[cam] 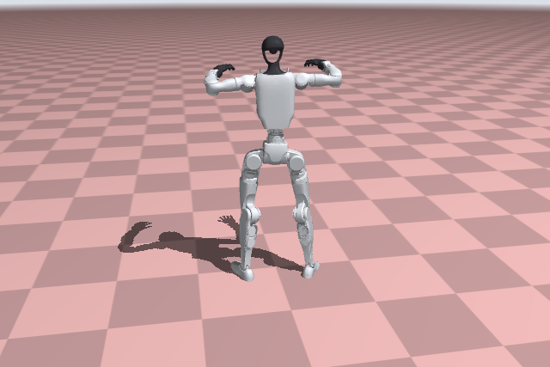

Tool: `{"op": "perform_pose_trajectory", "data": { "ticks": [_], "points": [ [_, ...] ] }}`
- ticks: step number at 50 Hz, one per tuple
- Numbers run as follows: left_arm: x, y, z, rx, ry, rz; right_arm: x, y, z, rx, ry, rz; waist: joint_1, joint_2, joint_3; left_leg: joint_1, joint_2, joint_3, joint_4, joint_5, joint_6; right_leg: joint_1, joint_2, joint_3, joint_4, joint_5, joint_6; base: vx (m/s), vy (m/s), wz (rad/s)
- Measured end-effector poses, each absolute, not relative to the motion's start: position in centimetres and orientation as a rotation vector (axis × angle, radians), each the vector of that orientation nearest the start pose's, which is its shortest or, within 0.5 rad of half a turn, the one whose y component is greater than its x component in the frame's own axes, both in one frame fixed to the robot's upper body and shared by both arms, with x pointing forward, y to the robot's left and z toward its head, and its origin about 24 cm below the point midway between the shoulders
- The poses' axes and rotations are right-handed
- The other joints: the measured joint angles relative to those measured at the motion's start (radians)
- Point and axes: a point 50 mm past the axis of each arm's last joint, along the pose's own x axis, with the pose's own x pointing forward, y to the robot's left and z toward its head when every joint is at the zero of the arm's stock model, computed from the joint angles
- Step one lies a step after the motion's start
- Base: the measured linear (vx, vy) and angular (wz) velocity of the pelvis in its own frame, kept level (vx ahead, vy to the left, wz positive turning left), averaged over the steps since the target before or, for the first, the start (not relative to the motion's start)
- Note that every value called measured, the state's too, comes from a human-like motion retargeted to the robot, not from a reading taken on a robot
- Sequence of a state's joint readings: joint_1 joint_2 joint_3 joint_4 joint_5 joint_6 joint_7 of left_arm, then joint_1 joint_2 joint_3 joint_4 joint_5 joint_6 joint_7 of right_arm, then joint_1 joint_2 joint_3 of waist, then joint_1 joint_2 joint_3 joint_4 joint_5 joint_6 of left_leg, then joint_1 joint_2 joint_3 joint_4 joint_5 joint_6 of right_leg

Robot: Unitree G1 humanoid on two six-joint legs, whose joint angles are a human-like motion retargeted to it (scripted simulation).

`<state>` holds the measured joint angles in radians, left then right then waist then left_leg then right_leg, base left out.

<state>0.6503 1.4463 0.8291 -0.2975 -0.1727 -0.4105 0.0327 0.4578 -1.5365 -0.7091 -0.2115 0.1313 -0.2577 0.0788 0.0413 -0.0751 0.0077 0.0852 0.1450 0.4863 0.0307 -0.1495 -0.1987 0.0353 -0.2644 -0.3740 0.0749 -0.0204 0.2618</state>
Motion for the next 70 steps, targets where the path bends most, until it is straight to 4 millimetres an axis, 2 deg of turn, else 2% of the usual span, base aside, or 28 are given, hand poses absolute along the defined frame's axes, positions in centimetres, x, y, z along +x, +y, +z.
{"op": "perform_pose_trajectory", "data": {
  "ticks": [13,42,47,50,54,57,62,66,70],
  "points": [
    [19.3,27.8,29.6,1.394,-0.609,-0.172,19.5,-29.6,31.2,-1.526,-0.415,0.091,0.034,0.008,0.003,0.005,0.000,0.003,0.001,-0.004,0.001,0.004,-0.001,-0.001,0.000,0.001,0.000,0.00,0.00,0.00],
    [19.7,27.8,29.6,1.407,-0.606,-0.177,19.2,-30.0,31.2,-1.542,-0.394,0.083,0.036,0.015,0.009,0.006,-0.001,0.001,0.001,-0.005,0.000,0.007,-0.002,-0.002,-0.001,0.000,0.000,0.00,0.00,0.00],
    [19.5,27.7,29.5,1.404,-0.614,-0.191,18.8,-30.1,31.8,-1.574,-0.426,0.046,0.037,0.017,0.015,-0.001,0.002,0.000,0.000,0.000,-0.003,0.001,0.002,-0.003,-0.004,0.005,0.000,0.00,0.00,0.00],
    [19.3,27.5,29.4,1.345,-0.632,-0.209,18.4,-30.4,32.6,-1.551,-0.494,-0.022,0.039,0.019,0.021,-0.008,0.005,-0.002,0.000,0.004,-0.004,-0.005,0.006,-0.004,-0.006,0.010,0.000,0.00,0.00,0.00],
    [19.3,26.8,28.8,1.159,-0.654,-0.245,18.0,-30.9,33.5,-1.390,-0.620,-0.135,0.039,0.021,0.036,-0.019,0.003,-0.009,0.000,0.008,-0.002,-0.009,0.004,-0.011,-0.010,0.016,0.000,0.00,0.00,0.00],
    [19.7,26.1,27.9,0.995,-0.653,-0.281,18.2,-31.2,33.3,-1.216,-0.703,-0.194,0.035,0.015,0.055,-0.026,-0.004,-0.017,0.001,0.009,0.002,-0.009,-0.003,-0.018,-0.012,0.019,0.000,-0.06,0.02,0.13],
    [21.5,25.1,25.0,0.783,-0.584,-0.352,20.7,-30.3,30.6,-0.924,-0.779,-0.196,0.020,-0.011,0.100,-0.032,-0.019,-0.026,-0.002,0.012,0.013,-0.009,-0.019,-0.022,-0.012,0.022,0.000,-0.08,0.03,0.09],
    [23.4,24.8,21.3,0.591,-0.457,-0.376,24.3,-27.4,26.8,-0.577,-0.793,-0.129,0.013,-0.030,0.148,-0.037,-0.023,-0.016,-0.007,0.017,0.024,-0.027,-0.021,-0.007,-0.009,0.028,-0.003,-0.13,0.01,-0.14],
    [25.1,24.6,17.1,0.354,-0.303,-0.357,27.6,-22.5,22.8,-0.129,-0.742,-0.054,0.028,-0.036,0.210,-0.048,-0.021,0.012,-0.012,0.025,0.038,-0.066,-0.016,0.027,-0.004,0.041,-0.004,-0.16,0.00,-0.39]
  ]
}}
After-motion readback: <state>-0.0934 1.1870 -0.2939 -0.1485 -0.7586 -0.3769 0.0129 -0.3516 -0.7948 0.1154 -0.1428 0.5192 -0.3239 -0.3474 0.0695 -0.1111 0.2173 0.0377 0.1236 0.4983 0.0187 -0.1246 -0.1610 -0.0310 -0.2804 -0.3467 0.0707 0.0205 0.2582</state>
